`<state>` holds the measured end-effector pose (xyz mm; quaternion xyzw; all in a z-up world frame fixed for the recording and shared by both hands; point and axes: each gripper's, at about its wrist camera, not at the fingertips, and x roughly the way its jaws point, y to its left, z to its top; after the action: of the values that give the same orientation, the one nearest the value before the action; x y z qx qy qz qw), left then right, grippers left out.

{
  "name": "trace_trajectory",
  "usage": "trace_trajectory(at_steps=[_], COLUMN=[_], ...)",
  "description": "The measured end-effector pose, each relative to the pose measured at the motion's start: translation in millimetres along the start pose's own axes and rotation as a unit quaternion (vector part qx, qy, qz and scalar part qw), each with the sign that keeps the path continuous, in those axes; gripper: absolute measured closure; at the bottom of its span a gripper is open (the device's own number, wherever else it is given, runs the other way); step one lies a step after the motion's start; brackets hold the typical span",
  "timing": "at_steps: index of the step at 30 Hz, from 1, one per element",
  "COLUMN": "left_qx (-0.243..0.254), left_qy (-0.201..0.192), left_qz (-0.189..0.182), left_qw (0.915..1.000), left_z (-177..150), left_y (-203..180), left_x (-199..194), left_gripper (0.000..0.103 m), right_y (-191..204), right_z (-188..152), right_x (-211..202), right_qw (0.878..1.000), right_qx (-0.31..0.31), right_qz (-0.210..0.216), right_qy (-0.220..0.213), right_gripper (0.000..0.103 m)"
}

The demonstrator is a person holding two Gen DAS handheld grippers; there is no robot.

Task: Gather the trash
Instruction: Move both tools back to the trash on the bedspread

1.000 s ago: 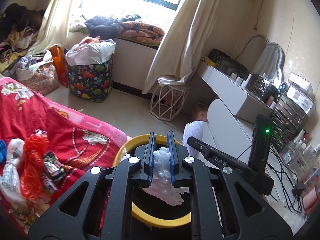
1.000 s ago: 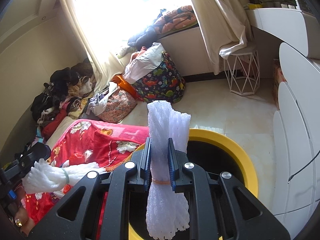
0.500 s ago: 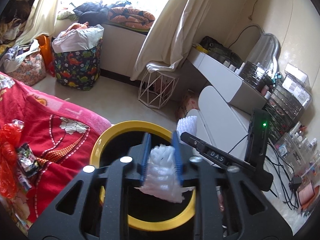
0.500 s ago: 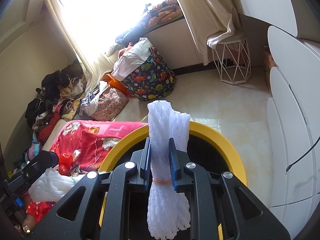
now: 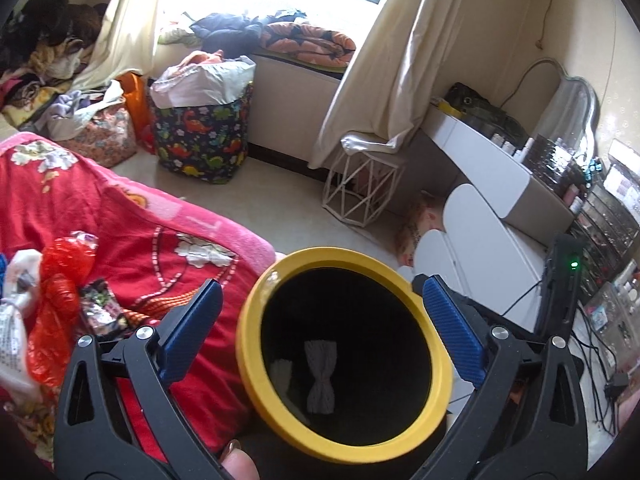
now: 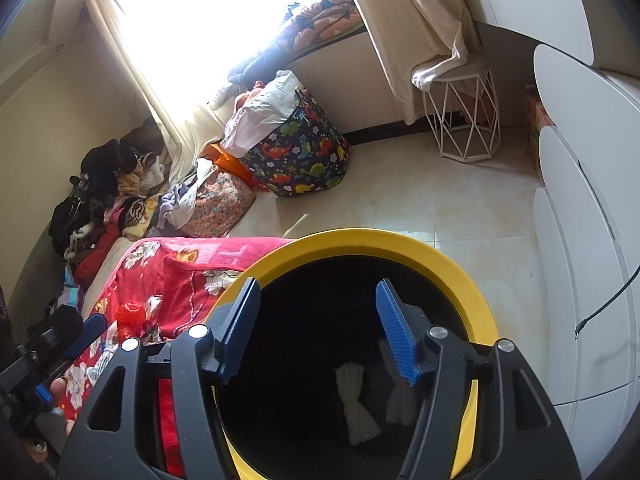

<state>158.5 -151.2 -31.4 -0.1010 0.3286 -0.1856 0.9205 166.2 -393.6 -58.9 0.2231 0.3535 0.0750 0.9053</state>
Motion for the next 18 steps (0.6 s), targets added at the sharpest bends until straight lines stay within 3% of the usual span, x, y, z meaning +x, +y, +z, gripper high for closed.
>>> trace_trajectory(at_steps=[7, 18], left_qx=[-0.001, -0.014], left_qy=[-0.010, -0.043], left_qz=[0.042, 0.086], left_qw=[0.9991, 0.9952], left_z=[-2, 3], left_y=[16, 47], left_x=[-13, -44], left_gripper=[0.011, 0.011], right_y=[20, 58], right_z=[-3, -11], right_x=[-4, -6], right_qw=[1.000, 0.997], right_qx=[-0.026, -0.063], right_qz=[0.010, 0.033], right_qy=[-0.005, -0.001], right_gripper=[0.037, 0.035])
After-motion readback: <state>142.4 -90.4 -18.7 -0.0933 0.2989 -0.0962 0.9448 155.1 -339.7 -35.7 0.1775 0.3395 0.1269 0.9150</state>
